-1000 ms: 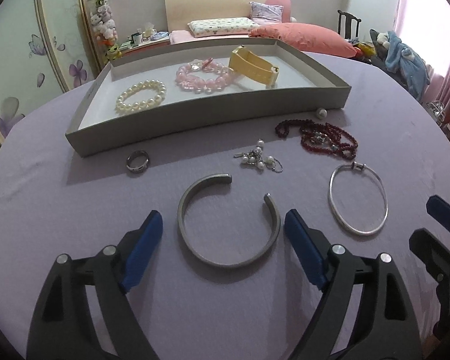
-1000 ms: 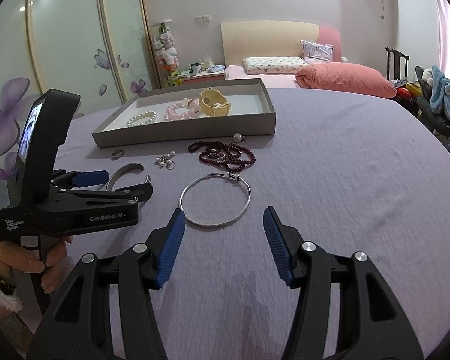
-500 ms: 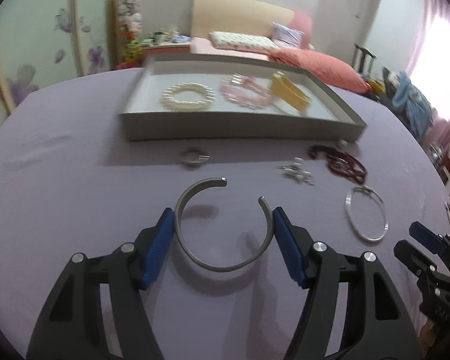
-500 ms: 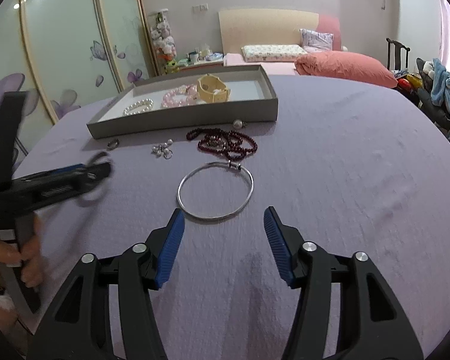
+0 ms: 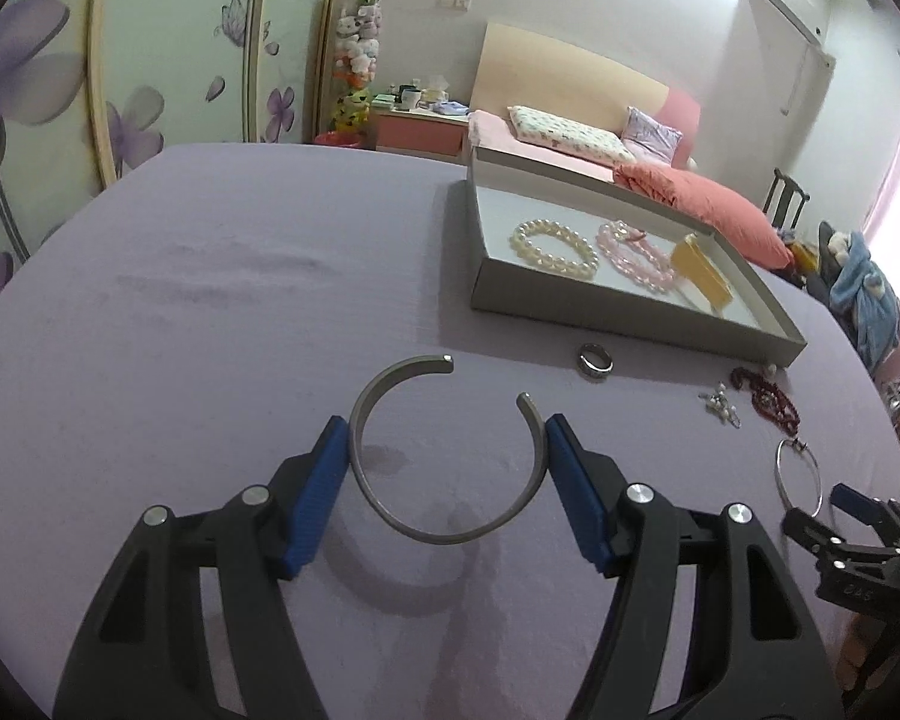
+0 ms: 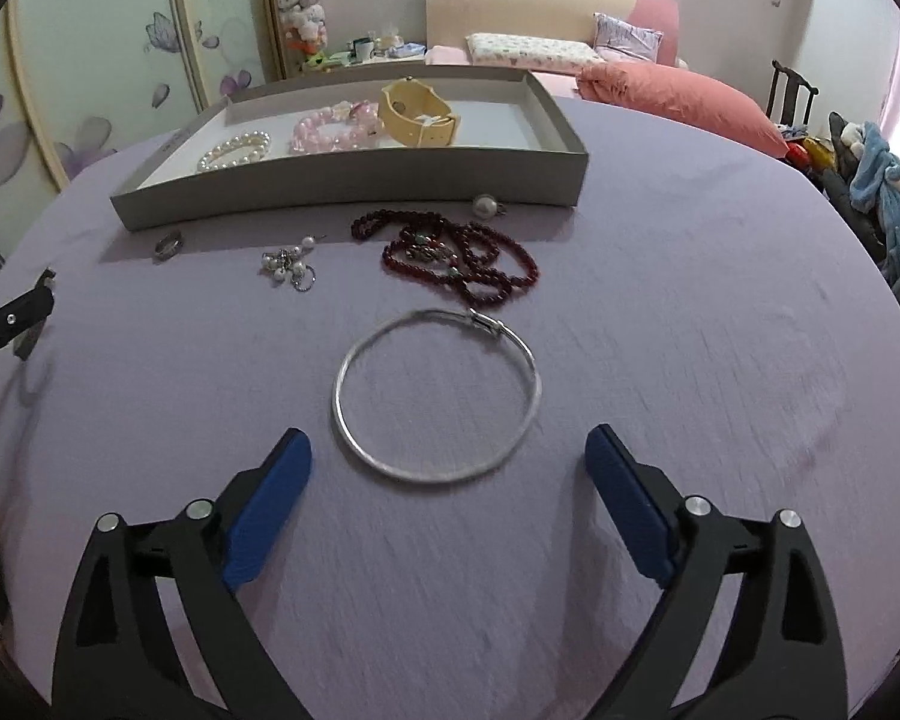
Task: Organize jewelry
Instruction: 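Grasp the silver open bangle with the left tool while the right tool grasps the silver hoop bangle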
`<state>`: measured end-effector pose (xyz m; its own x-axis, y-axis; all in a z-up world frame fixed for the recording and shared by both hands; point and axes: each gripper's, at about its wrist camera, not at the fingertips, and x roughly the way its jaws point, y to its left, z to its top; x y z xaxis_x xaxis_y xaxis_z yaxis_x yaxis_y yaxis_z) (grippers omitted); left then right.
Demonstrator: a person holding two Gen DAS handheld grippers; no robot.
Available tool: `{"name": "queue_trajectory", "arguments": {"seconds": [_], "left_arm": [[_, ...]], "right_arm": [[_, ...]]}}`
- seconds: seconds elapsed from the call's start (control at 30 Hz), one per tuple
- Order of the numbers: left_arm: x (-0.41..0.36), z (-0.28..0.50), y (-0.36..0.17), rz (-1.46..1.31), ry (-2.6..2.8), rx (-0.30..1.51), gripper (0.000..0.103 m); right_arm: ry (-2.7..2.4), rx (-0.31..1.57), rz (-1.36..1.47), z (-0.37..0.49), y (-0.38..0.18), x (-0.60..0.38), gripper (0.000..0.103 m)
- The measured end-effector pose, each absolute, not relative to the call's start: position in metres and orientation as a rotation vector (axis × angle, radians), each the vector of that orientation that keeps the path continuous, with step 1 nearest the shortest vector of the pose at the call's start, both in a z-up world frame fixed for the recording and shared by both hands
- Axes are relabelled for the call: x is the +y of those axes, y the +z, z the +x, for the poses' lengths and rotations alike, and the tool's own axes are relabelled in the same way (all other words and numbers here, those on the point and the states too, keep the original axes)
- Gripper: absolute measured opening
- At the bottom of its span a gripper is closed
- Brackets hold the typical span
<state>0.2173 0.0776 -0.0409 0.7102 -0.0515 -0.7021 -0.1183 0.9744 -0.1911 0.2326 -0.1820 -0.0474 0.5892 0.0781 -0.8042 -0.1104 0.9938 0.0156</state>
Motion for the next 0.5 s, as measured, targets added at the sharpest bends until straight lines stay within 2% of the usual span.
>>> {"name": "queue_trajectory", "arguments": {"seconds": [0.43,0.47,0.5], "left_arm": [[0.0813,0.2164,-0.0411,-0.254,0.011,0.779,0.065],[0.0817,0.2164,-0.0411,-0.255,0.011,0.78,0.065],[0.0812,0.2168,-0.0411,-0.255,0.011,0.78,0.065]], "right_arm": [[0.113,0.928,-0.03,0.2409,-0.0456,-0.1835,0.092],[0.117,0.926,-0.033,0.2402,-0.0456,-0.183,0.087],[0.126,0.919,-0.037,0.2388,-0.045,-0.1822,0.074]]}}
